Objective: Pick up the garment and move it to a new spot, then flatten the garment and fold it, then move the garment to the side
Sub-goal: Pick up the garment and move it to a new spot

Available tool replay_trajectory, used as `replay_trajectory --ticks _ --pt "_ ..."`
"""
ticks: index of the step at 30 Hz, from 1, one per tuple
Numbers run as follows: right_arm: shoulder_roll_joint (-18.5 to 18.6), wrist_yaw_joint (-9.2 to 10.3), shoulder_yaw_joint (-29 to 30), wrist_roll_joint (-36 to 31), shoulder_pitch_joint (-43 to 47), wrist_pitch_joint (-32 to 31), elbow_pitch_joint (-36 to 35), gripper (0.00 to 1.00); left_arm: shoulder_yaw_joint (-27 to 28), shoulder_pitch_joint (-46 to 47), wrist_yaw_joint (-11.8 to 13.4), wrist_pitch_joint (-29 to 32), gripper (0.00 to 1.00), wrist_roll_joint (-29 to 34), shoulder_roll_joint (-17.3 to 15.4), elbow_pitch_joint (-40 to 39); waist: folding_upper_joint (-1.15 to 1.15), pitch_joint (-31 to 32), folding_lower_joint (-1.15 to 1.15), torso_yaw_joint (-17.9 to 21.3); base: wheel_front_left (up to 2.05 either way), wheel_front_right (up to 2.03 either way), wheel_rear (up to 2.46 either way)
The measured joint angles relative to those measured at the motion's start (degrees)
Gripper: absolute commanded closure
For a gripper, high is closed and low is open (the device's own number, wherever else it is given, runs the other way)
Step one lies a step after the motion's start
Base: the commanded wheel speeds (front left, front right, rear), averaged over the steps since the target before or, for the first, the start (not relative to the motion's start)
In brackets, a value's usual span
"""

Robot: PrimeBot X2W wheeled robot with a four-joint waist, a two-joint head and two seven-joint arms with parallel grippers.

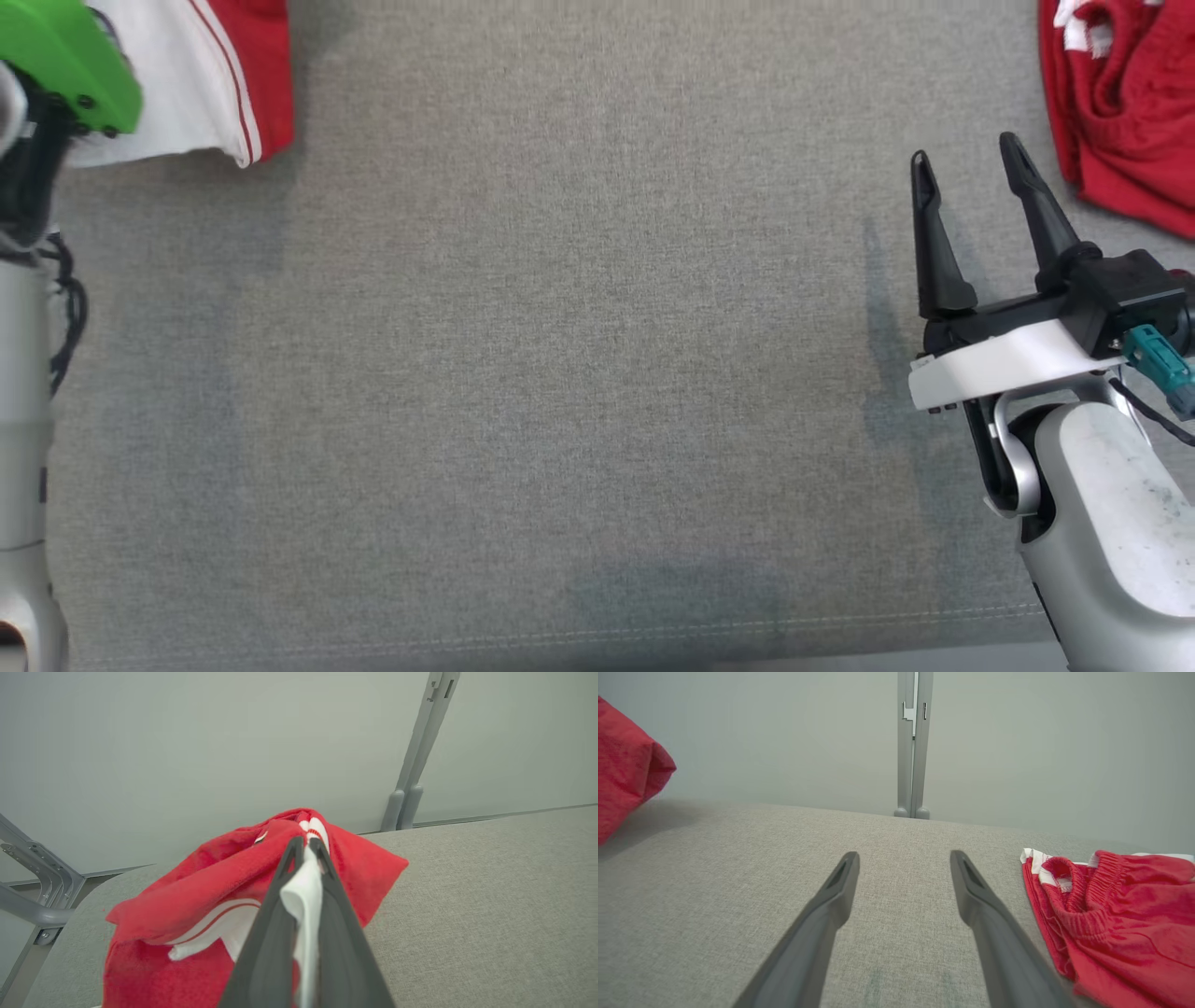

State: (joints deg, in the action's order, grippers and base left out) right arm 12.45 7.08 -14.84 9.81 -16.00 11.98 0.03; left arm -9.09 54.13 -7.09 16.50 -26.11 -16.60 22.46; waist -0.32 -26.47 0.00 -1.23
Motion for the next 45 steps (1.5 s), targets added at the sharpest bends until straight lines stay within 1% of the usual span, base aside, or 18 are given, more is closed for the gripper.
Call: replay_trajectory --ticks 6,9,12,13,17,19,21,24,28,32,34,35,37,42,45 --pt "-1.67 -0.04 -0.57 0.67 0.01 0.67 2.13 0.0 -8.0 0.02 -0.48 -0.42 1.0 0.18 1.63 -3.24 0.0 4.48 0.0 0.11 0.0 0.0 0.0" --pt "-2.33 -0.33 -1.19 0.88 0.03 0.69 3.39 0.0 -12.24 -0.01 -0.48 -0.38 1.0 0.18 1.64 -4.45 0.0 6.73 0.0 0.53 0.0 0.0 0.0" --pt "-3.54 -0.52 -2.08 1.36 0.08 1.14 4.75 0.0 -18.18 -0.19 -0.47 0.01 1.0 -0.26 1.31 -6.34 0.0 8.91 0.0 1.34 0.0 0.0 0.0" --pt "-4.13 -0.68 -2.64 1.37 0.19 1.18 5.63 0.0 -20.76 -0.6 -0.47 0.37 1.0 -1.41 1.32 -6.7 0.0 10.31 0.0 2.11 0.0 0.0 0.0" --pt "-5.14 -1.03 -3.61 1.94 1.39 1.29 7.3 0.0 -24.54 -3.95 -0.47 0.63 1.0 -4.74 1.26 -6.91 0.0 12.92 0.0 4.17 0.0 0.0 0.0" --pt "-5.35 -1.14 -4.07 2.14 2.46 1.3 7.71 0.0 -26.27 -6.22 -0.47 0.71 1.0 -6.73 1.77 -7.67 0.0 14.09 0.0 5.46 0.0 0.0 0.0" --pt "-5.34 -1.29 -4.15 2.52 3.11 1.3 7.99 0.0 -27.51 -7.92 -0.47 1.05 1.0 -8.94 2.97 -8.45 0.0 15.13 0.0 6.8 0.0 0.0 0.0" --pt "-5.34 -1.46 -4.31 2.54 3.74 1.3 8.2 0.0 -28.18 -9.96 -0.47 0.46 1.0 -11.37 5.59 -9.01 0.0 16.53 0.0 8.84 0.0 0.0 0.0" --pt "-5.28 -1.45 -4.05 2.85 3.9 1.34 8.13 0.0 -26.36 -11.56 -0.46 -2.67 1.0 -12.09 9.05 -8.95 0.0 18.03 0.0 11.24 0.0 0.0 0.0" --pt "-5.27 -1.46 -4.39 2.89 4.51 1.34 8.08 0.0 -26.07 -13.75 -0.42 -5.06 1.0 -12.29 12.47 -8.03 0.0 18.98 0.0 13.14 0.0 0.0 0.0" --pt "-5.36 -1.53 -4.78 2.89 4.55 1.35 8.06 0.0 -25.97 -15.58 0.33 -6.13 1.0 -12.54 13.81 -6.84 0.0 19.18 0.0 13.95 0.0 0.0 0.0" --pt "-5.36 -1.53 -4.78 2.89 4.55 1.35 8.06 0.0 -25.97 -15.58 0.33 -6.13 1.0 -12.54 13.81 -6.84 0.0 19.18 0.0 13.95 0.0 0.0 0.0" --pt "-5.46 -1.69 -5.27 2.89 4.55 1.35 8.1 0.0 -25.91 -17.06 1.68 -7.24 1.0 -12.52 14.25 -5.25 0.0 19.24 0.0 14.72 0.0 0.0 0.0" --pt "-6.19 -2.7 -6.83 2.89 4.48 1.35 8.38 0.0 -25.21 -18.73 4.52 -10.37 0.99 -11.4 13.84 -1.02 0.0 19.03 0.0 16.55 0.0 0.0 0.0" --pt "-6.88 -3.04 -7.65 2.94 4.41 1.35 8.88 0.0 -24.7 -19.05 6.0 -12.36 0.57 -10.91 13.92 0.97 0.0 18.73 0.0 17.74 0.0 0.0 0.0"
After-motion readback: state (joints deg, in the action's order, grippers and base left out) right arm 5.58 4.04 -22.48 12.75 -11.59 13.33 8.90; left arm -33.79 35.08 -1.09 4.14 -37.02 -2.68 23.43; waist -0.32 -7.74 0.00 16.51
